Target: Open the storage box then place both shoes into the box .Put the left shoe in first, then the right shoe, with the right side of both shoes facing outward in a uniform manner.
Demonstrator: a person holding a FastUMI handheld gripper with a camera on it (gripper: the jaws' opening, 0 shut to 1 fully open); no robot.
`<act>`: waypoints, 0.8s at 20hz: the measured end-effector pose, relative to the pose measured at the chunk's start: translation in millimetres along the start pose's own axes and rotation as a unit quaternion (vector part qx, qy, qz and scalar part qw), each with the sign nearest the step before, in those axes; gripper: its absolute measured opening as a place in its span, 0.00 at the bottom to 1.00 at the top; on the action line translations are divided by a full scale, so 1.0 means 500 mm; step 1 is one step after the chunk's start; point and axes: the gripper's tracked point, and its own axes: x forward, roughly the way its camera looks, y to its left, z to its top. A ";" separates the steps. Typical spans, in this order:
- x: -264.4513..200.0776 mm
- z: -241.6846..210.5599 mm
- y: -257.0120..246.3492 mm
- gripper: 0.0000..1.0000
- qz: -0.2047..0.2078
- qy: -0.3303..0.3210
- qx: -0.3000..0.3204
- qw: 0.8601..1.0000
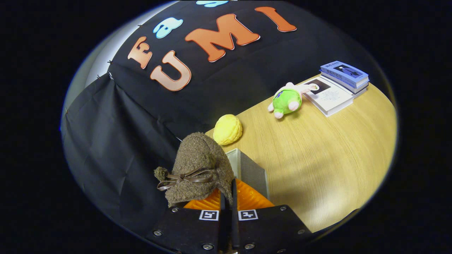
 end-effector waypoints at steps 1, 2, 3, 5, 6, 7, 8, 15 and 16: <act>0.009 -0.009 0.009 0.05 -0.003 0.003 0.000 1.000; 0.019 -0.017 0.019 0.05 -0.005 0.006 -0.001 1.000; 0.031 -0.025 0.028 0.06 -0.006 0.009 -0.005 1.000; 0.056 -0.046 0.037 0.06 -0.018 0.016 -0.021 0.999; 0.069 -0.058 0.036 0.08 -0.026 0.022 -0.028 0.999; 0.082 -0.070 0.036 0.08 -0.031 0.027 -0.035 0.999; 0.091 -0.081 0.033 0.07 -0.043 0.029 -0.040 0.998; 0.093 -0.098 0.019 0.29 -0.082 0.018 -0.061 0.995; 0.089 -0.100 0.021 0.36 -0.081 0.020 -0.058 0.995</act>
